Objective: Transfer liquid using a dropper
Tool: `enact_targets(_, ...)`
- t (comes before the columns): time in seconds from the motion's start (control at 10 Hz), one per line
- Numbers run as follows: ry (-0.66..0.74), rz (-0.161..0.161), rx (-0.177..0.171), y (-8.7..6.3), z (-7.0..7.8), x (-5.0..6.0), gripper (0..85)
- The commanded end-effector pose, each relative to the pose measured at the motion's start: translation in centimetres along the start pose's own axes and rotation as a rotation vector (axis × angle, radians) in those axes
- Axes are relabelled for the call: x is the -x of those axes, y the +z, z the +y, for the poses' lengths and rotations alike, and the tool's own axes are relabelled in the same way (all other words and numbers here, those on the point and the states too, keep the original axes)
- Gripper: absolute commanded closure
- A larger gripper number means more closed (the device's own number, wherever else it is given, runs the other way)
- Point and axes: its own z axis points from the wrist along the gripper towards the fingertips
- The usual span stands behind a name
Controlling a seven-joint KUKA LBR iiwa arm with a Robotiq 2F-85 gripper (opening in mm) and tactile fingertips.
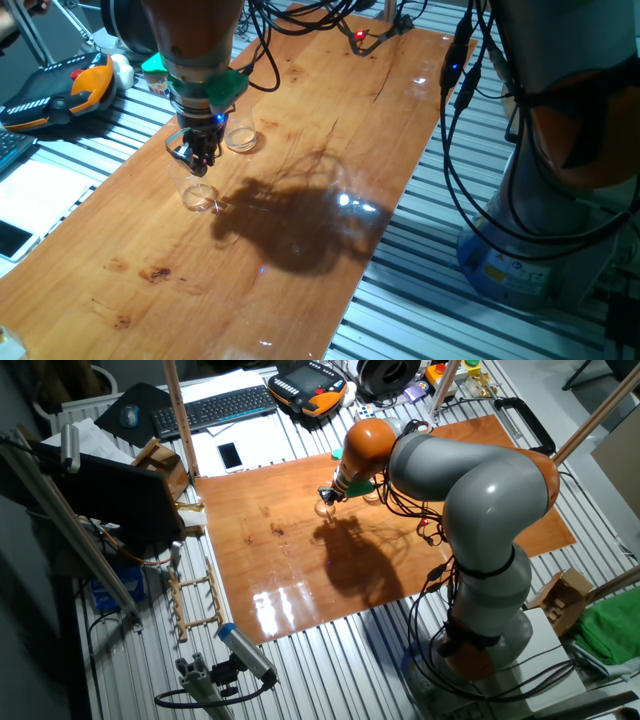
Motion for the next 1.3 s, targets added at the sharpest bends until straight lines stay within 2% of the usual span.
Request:
enact_targets(0.0,0.0,0.0,0.0,0.0,0.0,0.01,55.3)
enact_targets(1.2,0.002,-0.003,-0.006,-0.04,-0.04,0.02,57.0)
